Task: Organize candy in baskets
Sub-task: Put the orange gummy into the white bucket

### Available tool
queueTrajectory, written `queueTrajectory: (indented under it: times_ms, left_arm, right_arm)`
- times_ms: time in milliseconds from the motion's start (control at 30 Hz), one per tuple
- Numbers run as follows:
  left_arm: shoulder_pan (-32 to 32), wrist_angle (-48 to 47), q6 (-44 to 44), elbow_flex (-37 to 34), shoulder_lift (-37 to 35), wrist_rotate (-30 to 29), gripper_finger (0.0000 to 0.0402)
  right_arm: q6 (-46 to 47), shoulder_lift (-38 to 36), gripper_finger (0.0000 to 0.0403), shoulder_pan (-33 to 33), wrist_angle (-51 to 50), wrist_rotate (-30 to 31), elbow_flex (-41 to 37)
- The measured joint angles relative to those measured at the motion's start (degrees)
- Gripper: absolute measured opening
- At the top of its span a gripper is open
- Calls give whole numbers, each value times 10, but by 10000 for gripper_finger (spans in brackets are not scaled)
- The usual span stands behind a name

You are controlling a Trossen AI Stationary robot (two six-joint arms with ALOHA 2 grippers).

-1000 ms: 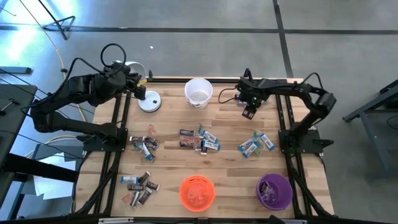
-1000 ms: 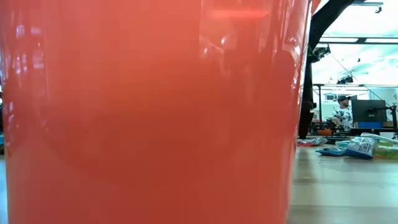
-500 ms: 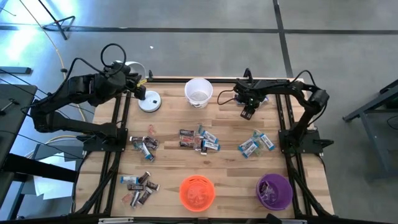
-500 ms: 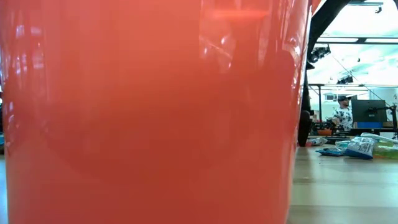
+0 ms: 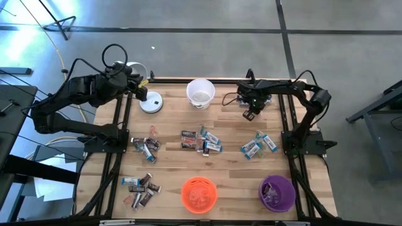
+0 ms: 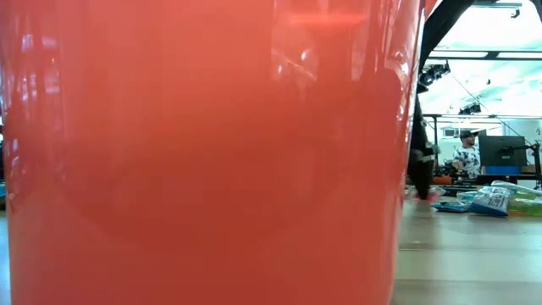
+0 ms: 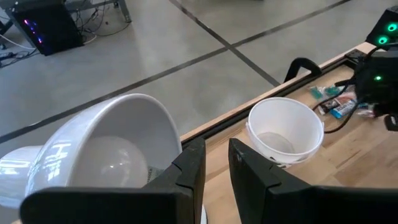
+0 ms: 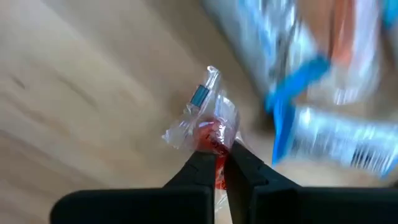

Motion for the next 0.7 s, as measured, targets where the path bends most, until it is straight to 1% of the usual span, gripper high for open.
queueTrajectory:
  times_ms: [133,267,433,533,700]
  left_arm:
    - [0,0,17,0,0,0,55]
    - [0,0,19,0,0,1,55]
    - [0,-1,41,0,-4,1,55]
    - [0,-1,48,0,-3,1,55]
    - [0,-2,59,0,-4,1,55]
  right_arm:
    - [13,-33,2,6,-31,-14,31]
    - [46,-70,2,16,-64,-40,63]
    - [91,-119,1,39,-62,-74,116]
    - [124,-142,0,63,-55,-74,158]
    - [153,-152,0,117,-30,-73,235]
